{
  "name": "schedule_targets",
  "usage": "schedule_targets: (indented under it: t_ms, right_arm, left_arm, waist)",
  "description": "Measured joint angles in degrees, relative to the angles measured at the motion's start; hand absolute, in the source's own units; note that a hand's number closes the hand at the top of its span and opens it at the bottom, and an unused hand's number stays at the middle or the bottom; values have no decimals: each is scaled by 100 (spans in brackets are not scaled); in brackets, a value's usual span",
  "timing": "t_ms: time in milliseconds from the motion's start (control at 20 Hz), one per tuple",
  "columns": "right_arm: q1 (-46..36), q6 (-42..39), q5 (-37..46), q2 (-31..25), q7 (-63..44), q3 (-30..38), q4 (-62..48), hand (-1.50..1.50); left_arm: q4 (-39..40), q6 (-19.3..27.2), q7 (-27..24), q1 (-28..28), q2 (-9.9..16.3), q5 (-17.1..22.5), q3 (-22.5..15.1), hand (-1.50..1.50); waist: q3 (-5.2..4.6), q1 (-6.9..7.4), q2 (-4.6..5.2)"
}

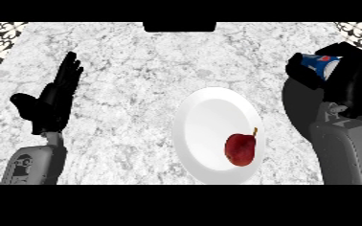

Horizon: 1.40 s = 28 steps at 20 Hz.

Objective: Pick the can from the plate and place it in the pan

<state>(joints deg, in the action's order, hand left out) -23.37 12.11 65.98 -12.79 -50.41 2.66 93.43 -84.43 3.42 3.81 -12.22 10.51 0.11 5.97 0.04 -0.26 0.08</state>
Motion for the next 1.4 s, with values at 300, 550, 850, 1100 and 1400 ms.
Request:
schedule_targets:
  t_ms: [300,550,850,1100,1400]
  right_arm:
    - [325,620,-408,-823,1059,876,-1215,150]
    - [169,1408,-839,-1173,2070,1443,-2752,150]
    - [-245,2019,-1661,-1373,3348,2011,-4394,-150]
    - [-450,1358,-2703,-1333,4138,2500,-5233,-150]
    - [-727,1145,-3371,-1450,5322,2882,-6286,-150]
  left_arm:
    - [-40,-46,106,-91,42,43,40,0]
    - [-51,-108,129,-123,83,70,75,0]
    - [-193,-53,145,-29,-48,-10,-45,0]
    - [-139,-86,175,-111,-34,21,-21,0]
    - [-35,-121,104,-132,18,8,51,0]
  waist:
    - [2,39,11]
    - [4,80,20]
    - [9,119,28]
    - [15,128,37]
    - [7,130,33]
